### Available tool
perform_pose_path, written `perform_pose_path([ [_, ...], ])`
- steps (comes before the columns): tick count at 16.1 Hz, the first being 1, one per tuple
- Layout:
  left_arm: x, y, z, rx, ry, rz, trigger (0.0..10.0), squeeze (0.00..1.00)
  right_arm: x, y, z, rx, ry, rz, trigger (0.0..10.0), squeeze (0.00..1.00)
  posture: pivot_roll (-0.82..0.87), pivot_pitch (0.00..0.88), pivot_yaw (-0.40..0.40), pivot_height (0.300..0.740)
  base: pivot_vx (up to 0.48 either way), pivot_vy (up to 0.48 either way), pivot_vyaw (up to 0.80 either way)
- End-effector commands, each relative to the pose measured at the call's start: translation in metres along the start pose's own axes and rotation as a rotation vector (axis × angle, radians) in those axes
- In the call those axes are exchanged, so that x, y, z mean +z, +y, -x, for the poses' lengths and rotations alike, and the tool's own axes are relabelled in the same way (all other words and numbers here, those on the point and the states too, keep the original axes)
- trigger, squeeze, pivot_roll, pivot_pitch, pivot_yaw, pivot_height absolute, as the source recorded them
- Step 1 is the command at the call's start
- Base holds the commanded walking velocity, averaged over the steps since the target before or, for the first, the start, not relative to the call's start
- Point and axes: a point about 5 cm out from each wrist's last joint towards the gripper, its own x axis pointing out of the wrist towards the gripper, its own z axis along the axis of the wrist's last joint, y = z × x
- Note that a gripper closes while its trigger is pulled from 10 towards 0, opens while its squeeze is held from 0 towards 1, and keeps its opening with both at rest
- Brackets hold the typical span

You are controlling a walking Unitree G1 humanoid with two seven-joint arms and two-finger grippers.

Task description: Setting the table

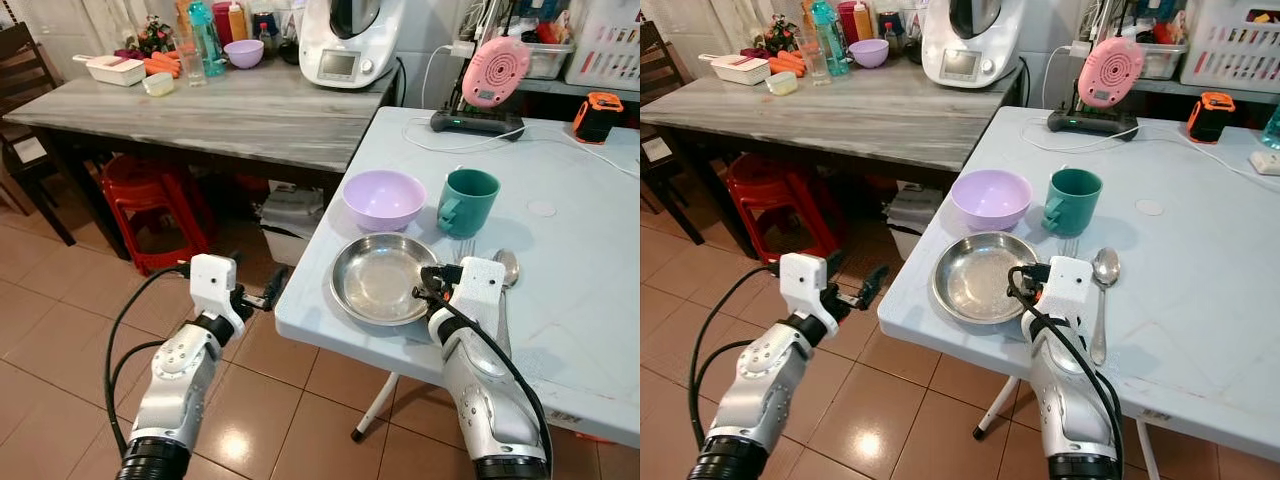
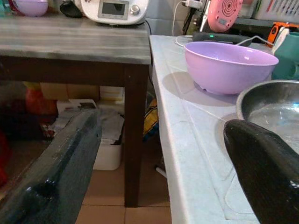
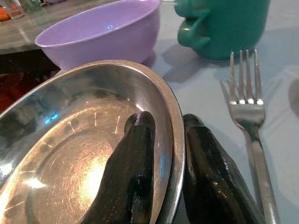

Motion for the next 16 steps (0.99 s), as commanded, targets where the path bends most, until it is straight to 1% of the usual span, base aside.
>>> perform_pose_path([
  [1,0.0036,0.0012,-0.0012,0.000,-0.006,-0.004,10.0,0.00,0.0014,0.0055,0.0005,0.019,-0.009,0.010,10.0,0.00,-0.06,0.000,0.055,0.740,0.000,0.315,-0.46],
  [4,0.0047,0.0000,-0.0045,-0.005,-0.010,0.000,10.0,0.00,0.0014,0.0061,-0.0007,0.015,-0.015,0.010,10.0,0.00,-0.07,0.000,0.058,0.740,0.000,0.335,-0.61],
  [12,0.0055,-0.0006,-0.0067,-0.012,-0.012,-0.002,10.0,0.00,0.0003,0.0082,-0.0016,0.016,-0.017,0.011,10.0,0.00,-0.07,0.000,0.066,0.740,0.000,0.381,-0.50],
  [16,0.0056,-0.0013,-0.0092,-0.011,-0.014,-0.006,10.0,0.00,0.0041,0.0064,-0.0010,0.012,-0.052,0.006,10.0,0.00,-0.07,0.000,0.070,0.740,0.000,0.382,0.00],
])
